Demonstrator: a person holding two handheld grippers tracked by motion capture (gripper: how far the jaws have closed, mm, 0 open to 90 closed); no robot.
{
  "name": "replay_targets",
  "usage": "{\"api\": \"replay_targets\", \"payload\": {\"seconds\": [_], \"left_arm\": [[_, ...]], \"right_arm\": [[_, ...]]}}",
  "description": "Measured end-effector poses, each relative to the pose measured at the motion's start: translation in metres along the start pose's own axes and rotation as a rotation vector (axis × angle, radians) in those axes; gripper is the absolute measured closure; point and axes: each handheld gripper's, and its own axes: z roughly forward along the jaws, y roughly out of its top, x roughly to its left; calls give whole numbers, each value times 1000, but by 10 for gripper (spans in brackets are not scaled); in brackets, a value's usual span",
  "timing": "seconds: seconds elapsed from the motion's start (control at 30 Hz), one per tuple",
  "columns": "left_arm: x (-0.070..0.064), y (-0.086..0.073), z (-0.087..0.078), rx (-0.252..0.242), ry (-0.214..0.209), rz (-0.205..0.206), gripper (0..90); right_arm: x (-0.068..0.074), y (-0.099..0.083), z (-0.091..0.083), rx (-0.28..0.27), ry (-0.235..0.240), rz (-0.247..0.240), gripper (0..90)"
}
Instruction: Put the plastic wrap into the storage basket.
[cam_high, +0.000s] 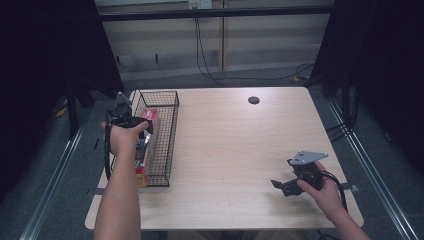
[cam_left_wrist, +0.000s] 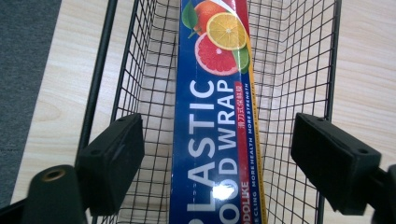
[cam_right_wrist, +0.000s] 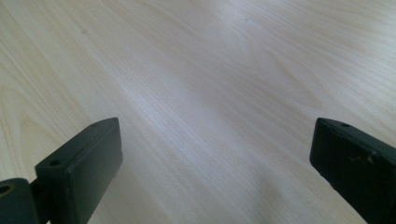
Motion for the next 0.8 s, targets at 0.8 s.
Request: {"api": "replay_targets", "payload": {"seconds": [0.8], "left_arm": [[-47, -5, -44, -67, -146, 109, 157]], "right_arm": [[1, 1, -3, -11, -6, 1, 23]]}}
